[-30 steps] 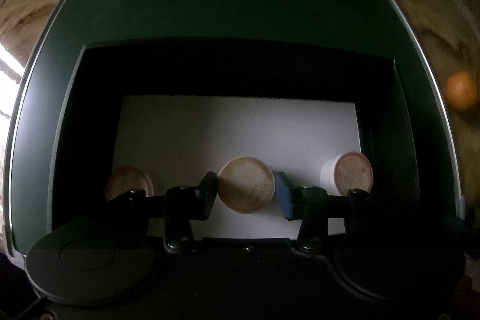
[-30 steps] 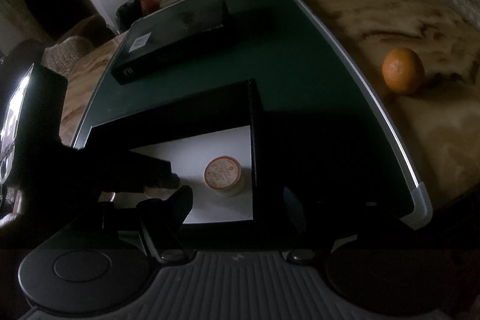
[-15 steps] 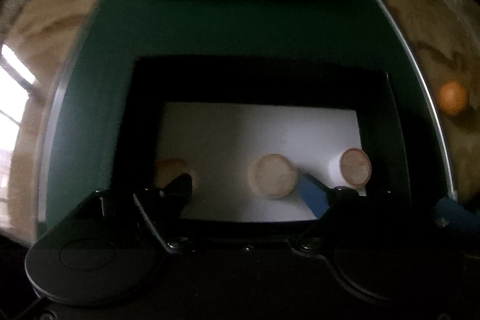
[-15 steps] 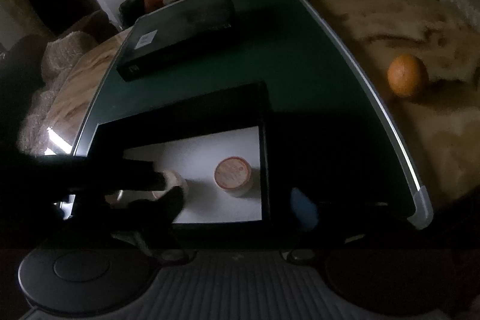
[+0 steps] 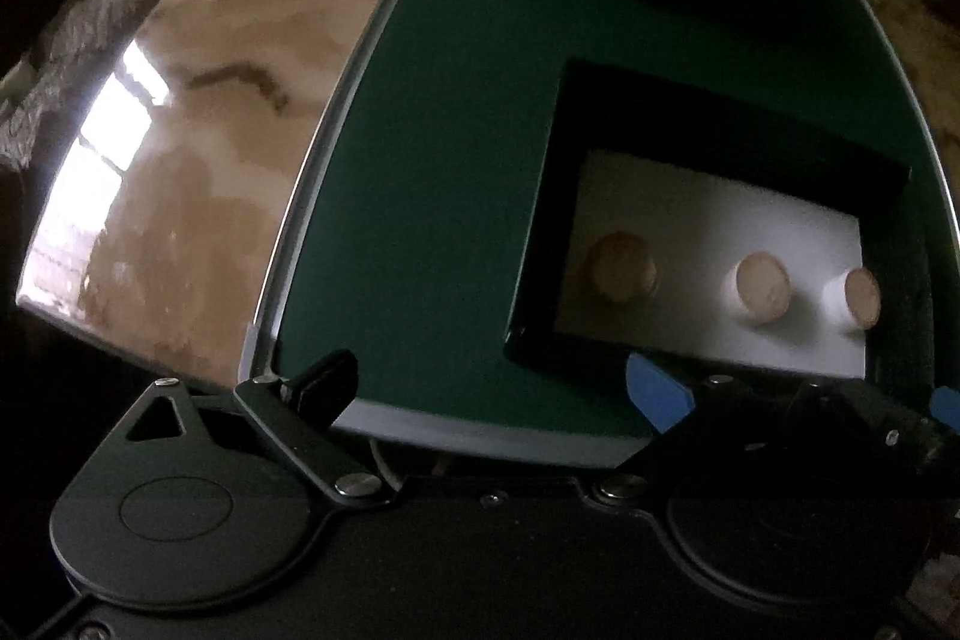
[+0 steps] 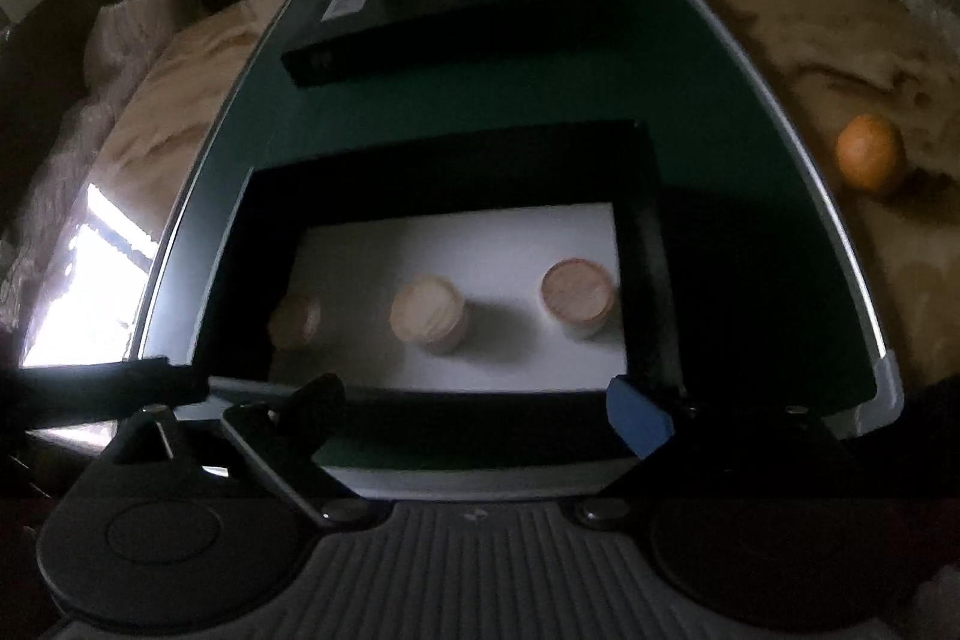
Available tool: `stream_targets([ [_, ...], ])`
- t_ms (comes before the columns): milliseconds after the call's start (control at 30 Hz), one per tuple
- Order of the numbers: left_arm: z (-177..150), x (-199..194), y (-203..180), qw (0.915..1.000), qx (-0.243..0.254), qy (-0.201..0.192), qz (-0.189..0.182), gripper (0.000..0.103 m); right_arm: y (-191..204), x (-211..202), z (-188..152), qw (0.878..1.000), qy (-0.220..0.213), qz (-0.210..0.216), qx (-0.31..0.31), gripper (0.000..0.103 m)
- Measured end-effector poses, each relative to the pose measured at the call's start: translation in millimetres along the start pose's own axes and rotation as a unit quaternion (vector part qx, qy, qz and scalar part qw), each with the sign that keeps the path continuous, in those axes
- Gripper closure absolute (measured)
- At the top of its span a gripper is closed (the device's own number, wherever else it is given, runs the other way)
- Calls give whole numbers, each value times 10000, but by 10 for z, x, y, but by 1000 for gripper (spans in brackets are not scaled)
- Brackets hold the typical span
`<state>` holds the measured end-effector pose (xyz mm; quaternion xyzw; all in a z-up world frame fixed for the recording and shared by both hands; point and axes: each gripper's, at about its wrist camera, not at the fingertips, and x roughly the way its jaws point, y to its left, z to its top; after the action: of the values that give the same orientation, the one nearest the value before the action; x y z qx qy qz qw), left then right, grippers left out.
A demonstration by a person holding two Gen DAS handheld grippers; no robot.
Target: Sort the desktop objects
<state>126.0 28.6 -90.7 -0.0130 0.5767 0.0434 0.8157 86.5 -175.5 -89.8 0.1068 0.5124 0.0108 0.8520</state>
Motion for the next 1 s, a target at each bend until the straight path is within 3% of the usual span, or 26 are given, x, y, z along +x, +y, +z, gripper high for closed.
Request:
stream_targets([
  [533,-203,-142,-108,9988,360,-28,-326,5,87,-159,-45,9993,-99,-351,-41,5],
  [1000,-210,-104,-218,9984,503,29,-275,5,20,-78,-73,9994,-7,-352,-12,5],
])
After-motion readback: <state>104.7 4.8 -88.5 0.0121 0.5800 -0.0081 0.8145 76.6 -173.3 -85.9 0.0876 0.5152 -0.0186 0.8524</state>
